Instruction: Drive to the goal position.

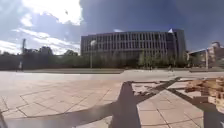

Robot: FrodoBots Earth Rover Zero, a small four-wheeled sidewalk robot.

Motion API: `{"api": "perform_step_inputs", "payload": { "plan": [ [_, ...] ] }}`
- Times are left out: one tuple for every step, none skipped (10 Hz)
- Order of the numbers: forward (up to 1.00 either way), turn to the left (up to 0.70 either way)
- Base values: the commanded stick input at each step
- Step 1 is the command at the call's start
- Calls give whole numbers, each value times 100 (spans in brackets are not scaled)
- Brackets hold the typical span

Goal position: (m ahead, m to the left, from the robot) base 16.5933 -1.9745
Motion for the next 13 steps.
{"api": "perform_step_inputs", "payload": {
  "plan": [
    [70,-1],
    [70,-1],
    [70,-1],
    [70,-1],
    [70,-1],
    [70,-1],
    [70,-1],
    [70,-1],
    [70,-1],
    [70,-1],
    [70,-1],
    [70,-1],
    [70,-1]
  ]
}}
